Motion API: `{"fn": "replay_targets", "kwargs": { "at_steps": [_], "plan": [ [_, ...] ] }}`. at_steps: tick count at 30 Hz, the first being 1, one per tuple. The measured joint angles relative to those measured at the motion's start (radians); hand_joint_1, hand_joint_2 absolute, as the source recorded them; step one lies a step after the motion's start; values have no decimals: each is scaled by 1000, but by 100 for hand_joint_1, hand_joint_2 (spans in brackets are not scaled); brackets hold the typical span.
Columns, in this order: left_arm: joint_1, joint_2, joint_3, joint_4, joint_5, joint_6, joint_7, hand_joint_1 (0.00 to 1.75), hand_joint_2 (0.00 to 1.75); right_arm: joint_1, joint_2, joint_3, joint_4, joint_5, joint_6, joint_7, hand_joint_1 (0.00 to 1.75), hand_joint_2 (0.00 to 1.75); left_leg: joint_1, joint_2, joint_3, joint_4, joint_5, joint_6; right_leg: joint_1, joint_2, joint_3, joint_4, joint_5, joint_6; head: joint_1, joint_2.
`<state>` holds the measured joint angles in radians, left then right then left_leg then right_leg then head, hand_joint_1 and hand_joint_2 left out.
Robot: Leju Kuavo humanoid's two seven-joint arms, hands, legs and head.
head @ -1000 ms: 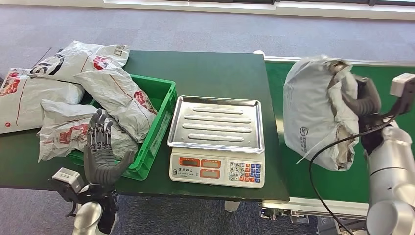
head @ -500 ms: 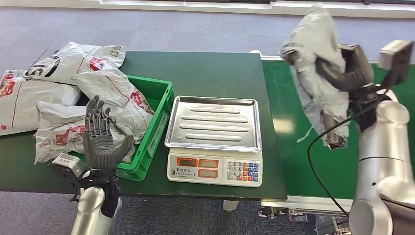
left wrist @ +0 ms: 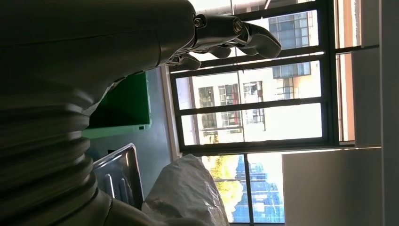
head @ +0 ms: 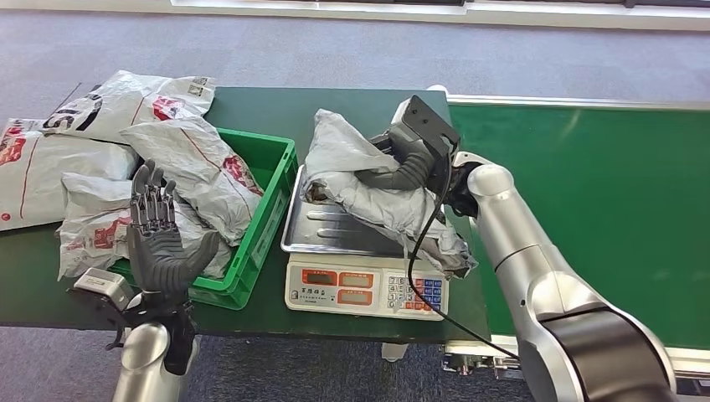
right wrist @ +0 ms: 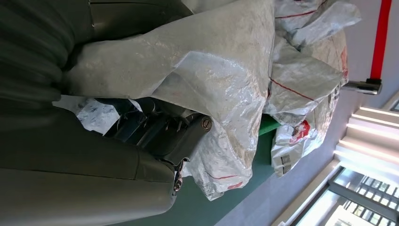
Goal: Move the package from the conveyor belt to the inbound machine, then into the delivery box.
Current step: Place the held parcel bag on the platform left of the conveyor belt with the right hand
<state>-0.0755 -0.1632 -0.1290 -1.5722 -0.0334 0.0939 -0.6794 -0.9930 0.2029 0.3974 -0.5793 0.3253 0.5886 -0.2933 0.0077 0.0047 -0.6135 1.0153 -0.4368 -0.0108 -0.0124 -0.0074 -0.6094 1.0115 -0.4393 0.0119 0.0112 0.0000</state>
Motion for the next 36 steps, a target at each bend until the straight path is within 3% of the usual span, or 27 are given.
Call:
{"fn": "replay_targets", "kwargs": {
  "at_steps": [8,9,12,13,16,20,36],
  "plan": [
    [16,0,31,-54,-23,35,18,0,175,-3,74,74,68,21,0,39,175,175,0,1,0,0,0,-1,1,1,-1,0,0,-1,0,0],
    [18,0,35,-60,-24,35,20,0,175,-3,82,79,74,21,0,39,131,175,0,1,0,0,0,-2,2,1,-1,0,0,-1,0,0],
    [23,-1,47,-74,-28,43,24,0,175,-5,99,95,94,19,0,66,0,44,1,0,0,0,0,-2,2,1,-1,0,0,-2,0,0],
    [23,-1,53,-81,-31,50,28,0,175,-5,106,104,100,10,0,93,0,0,1,1,0,0,0,-2,2,1,-1,0,0,-2,0,0],
    [20,-2,68,-104,-55,67,41,0,175,2,119,144,110,-82,0,132,0,0,1,1,0,0,0,-3,2,2,-2,0,0,-2,0,0],
    [10,-5,71,-112,-108,78,35,0,175,6,110,152,118,-214,0,18,0,0,1,0,0,0,0,-3,2,0,-1,0,0,-2,0,0],
    [-8,-12,70,-112,-130,87,20,0,175,7,85,139,123,-251,0,-41,0,0,1,3,0,0,0,-3,2,4,-3,0,1,-2,0,0]
  ]
}}
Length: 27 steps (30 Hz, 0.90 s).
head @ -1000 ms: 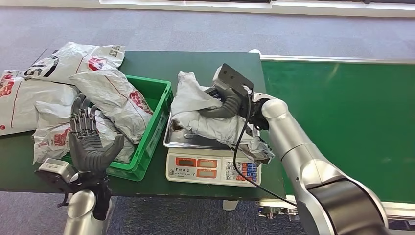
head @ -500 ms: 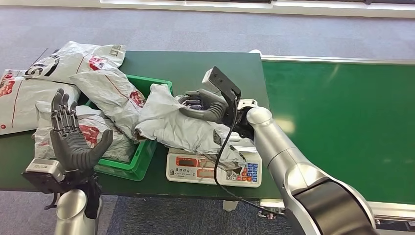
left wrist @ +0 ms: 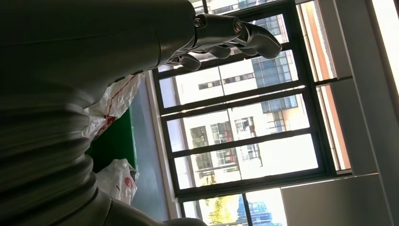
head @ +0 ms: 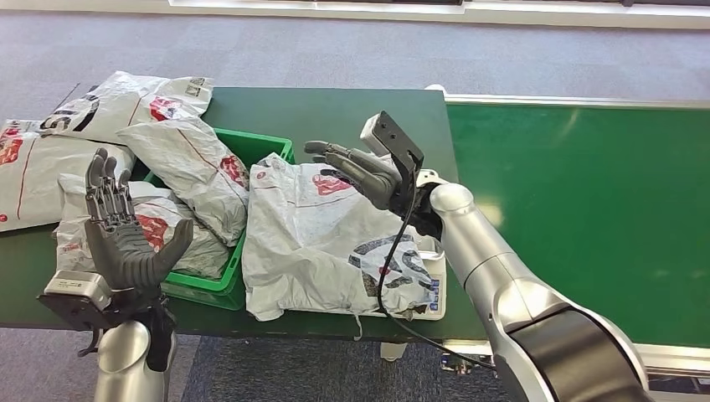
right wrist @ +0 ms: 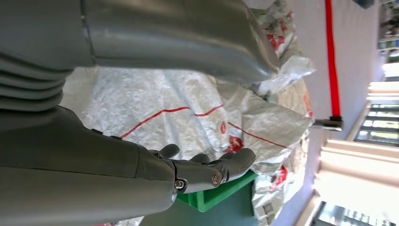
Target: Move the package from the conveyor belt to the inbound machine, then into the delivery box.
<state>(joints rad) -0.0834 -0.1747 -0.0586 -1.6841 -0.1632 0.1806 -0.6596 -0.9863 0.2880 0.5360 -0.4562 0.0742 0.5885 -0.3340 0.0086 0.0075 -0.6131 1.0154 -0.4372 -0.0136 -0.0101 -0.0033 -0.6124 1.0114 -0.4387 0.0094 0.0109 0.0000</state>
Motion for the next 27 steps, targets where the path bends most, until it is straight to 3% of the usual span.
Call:
{"fn": "replay_targets", "kwargs": {
  "at_steps": [7,11,13,15,19,22,27],
  "plan": [
    [-121,0,-13,11,-43,10,59,0,175,0,-27,-71,-49,-56,0,-21,0,0,0,0,0,0,1,0,-1,0,0,0,2,0,0,0],
    [-199,-1,-48,39,-88,21,114,0,175,-1,-45,-121,-78,-73,0,-4,0,175,0,0,0,1,1,0,-1,0,0,0,2,1,0,0],
    [-241,-1,-68,59,-115,26,152,0,175,-2,-54,-136,-80,-73,0,37,0,175,0,0,0,1,1,-1,-1,0,0,0,3,1,0,0],
    [-285,-1,-91,87,-155,4,225,0,175,-2,-63,-154,-81,-79,0,20,0,175,0,0,0,1,1,-1,-1,0,0,0,3,1,0,0],
    [-374,2,-148,186,-297,-97,389,0,175,33,-84,-231,-161,-61,-1,-180,0,175,0,-1,0,1,2,-1,-1,-1,0,0,3,1,0,0],
    [-437,2,-199,297,-371,-181,447,0,175,137,-100,-316,-396,17,-3,-262,0,175,0,-1,0,1,2,-1,-1,0,0,0,3,1,0,0],
    [-555,-29,-288,544,-422,-280,513,0,175,335,-144,-414,-814,102,-2,-269,0,175,-1,-1,-2,2,0,1,-2,0,-1,-1,2,1,1,0]
  ]
}}
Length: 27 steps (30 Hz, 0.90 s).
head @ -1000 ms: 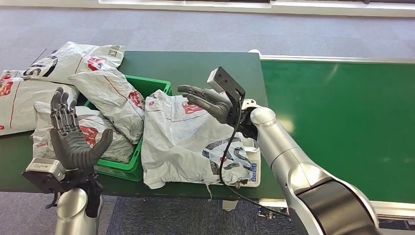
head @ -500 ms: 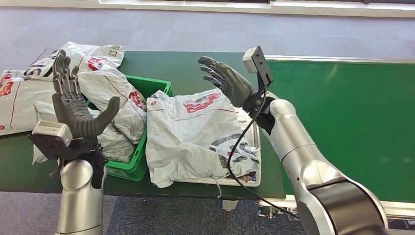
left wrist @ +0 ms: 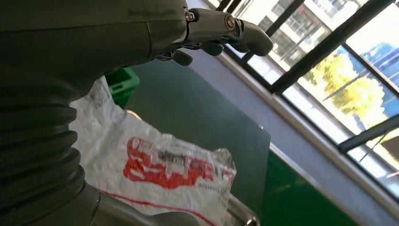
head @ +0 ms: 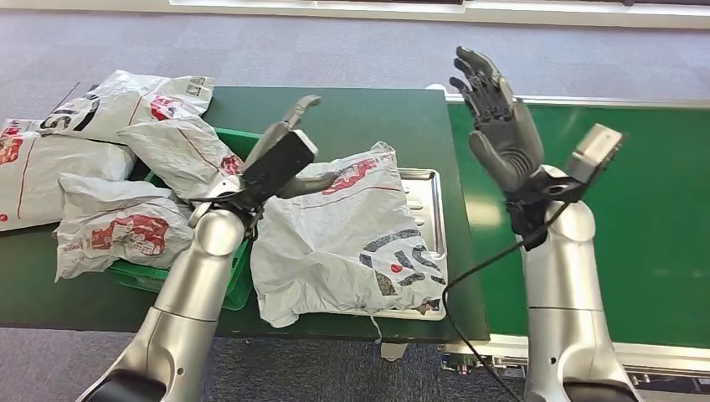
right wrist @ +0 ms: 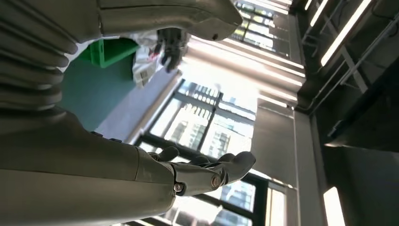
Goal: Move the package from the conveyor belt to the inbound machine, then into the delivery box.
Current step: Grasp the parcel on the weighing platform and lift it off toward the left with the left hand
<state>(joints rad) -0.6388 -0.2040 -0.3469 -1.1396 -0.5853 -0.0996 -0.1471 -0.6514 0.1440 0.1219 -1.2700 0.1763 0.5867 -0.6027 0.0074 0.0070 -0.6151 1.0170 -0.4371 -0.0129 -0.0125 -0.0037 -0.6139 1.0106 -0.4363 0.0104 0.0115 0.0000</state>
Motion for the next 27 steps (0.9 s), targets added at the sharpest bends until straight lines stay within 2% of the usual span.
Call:
{"fn": "replay_targets", "kwargs": {
  "at_steps": [4,7,10,13,17,18,19,21,22,23,27],
  "plan": [
    [-55,-25,-49,146,-16,-18,5,0,175,98,-26,-39,-159,3,0,-31,0,175,-1,9,0,0,-1,0,-1,8,-3,0,1,1,0,0],
    [-93,-46,-94,259,-51,-132,14,0,175,182,-51,-65,-234,32,0,-54,0,175,-1,7,2,0,-1,0,0,7,-2,-1,0,1,-1,0],
    [-104,-67,-170,396,-95,-220,-17,0,175,298,-68,-104,-289,16,0,-88,0,175,-1,5,1,-1,-2,0,-1,4,-1,0,-1,2,0,0],
    [-108,-81,-221,495,-107,-229,-40,0,175,367,-80,-131,-323,0,0,-98,0,175,-1,10,0,-1,-3,1,-2,10,-3,0,-1,1,0,0],
    [-126,-89,-250,564,-108,-240,-44,0,175,402,-91,-144,-345,0,0,-99,0,175,-1,11,1,-2,-3,1,-2,10,-3,0,-1,1,0,0],
    [-131,-91,-255,575,-108,-242,-44,14,175,406,-93,-147,-348,1,0,-98,0,175,-1,11,1,-2,-3,1,-1,10,-3,0,-1,1,0,0],
    [-135,-92,-259,584,-108,-245,-43,52,175,409,-93,-150,-351,1,0,-96,0,175,-1,11,1,-2,-3,1,-1,10,-2,0,-1,1,0,0],
    [-141,-93,-267,599,-112,-252,-37,139,175,416,-94,-155,-355,4,0,-90,0,175,-1,11,2,-2,-3,1,-1,10,-2,0,-1,1,0,0],
    [-144,-94,-272,606,-117,-256,-33,169,175,422,-94,-159,-358,8,0,-87,0,175,-1,10,2,-2,-3,1,-1,10,-2,0,-1,1,-1,0],
    [-146,-94,-278,614,-126,-261,-27,175,175,430,-94,-164,-362,11,0,-86,0,175,-1,10,2,-2,-3,1,-1,10,-1,0,-1,2,-1,0],
    [-156,-93,-315,647,-183,-264,-5,175,175,494,-81,-198,-395,-24,0,-95,0,175,-1,6,4,-2,-4,1,-2,6,3,0,-2,2,0,0]
  ]
}}
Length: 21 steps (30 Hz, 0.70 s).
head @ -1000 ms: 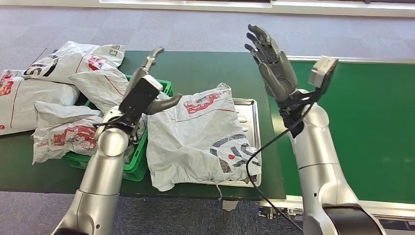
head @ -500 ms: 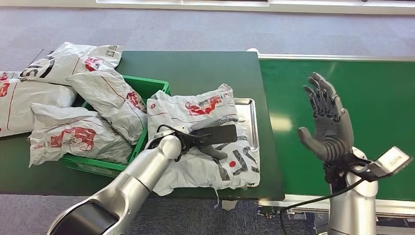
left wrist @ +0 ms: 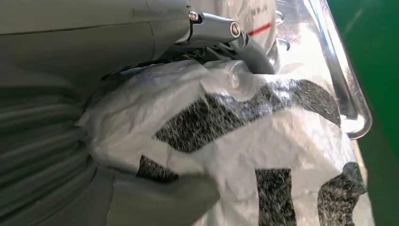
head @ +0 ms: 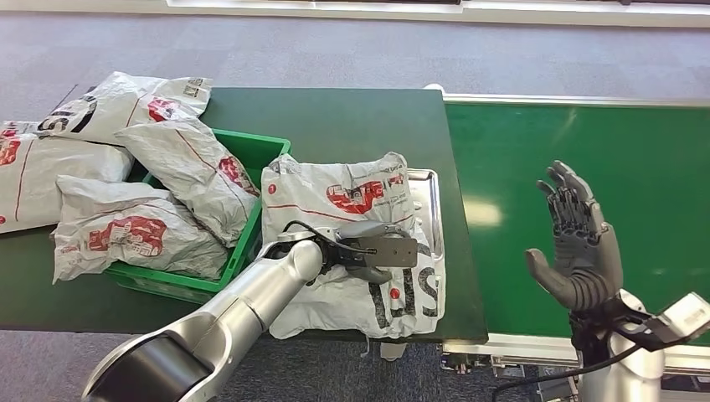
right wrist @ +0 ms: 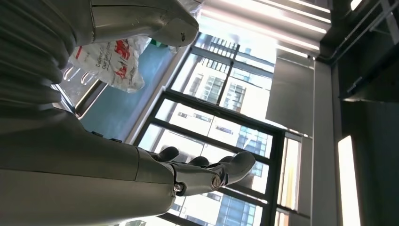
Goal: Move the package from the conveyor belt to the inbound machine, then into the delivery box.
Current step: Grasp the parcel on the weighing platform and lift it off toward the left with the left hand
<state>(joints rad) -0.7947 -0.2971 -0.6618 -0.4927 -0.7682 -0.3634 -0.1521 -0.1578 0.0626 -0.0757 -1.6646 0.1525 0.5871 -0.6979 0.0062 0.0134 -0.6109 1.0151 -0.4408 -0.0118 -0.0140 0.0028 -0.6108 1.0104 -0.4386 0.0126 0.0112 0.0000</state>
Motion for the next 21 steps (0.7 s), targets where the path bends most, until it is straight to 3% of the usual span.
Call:
{"fn": "replay_targets", "kwargs": {
  "at_steps": [12,21],
  "plan": [
    [-27,1,-37,66,-69,4,57,175,175,75,29,-34,-57,-22,0,-6,0,175,0,4,32,-2,-20,-1,0,2,40,-1,-17,-2,0,0],
    [-32,0,-36,73,-43,35,69,175,175,80,35,-37,-64,-32,0,-6,0,175,0,3,48,-3,-22,-3,1,1,47,-1,-21,-3,0,0]
  ]
}}
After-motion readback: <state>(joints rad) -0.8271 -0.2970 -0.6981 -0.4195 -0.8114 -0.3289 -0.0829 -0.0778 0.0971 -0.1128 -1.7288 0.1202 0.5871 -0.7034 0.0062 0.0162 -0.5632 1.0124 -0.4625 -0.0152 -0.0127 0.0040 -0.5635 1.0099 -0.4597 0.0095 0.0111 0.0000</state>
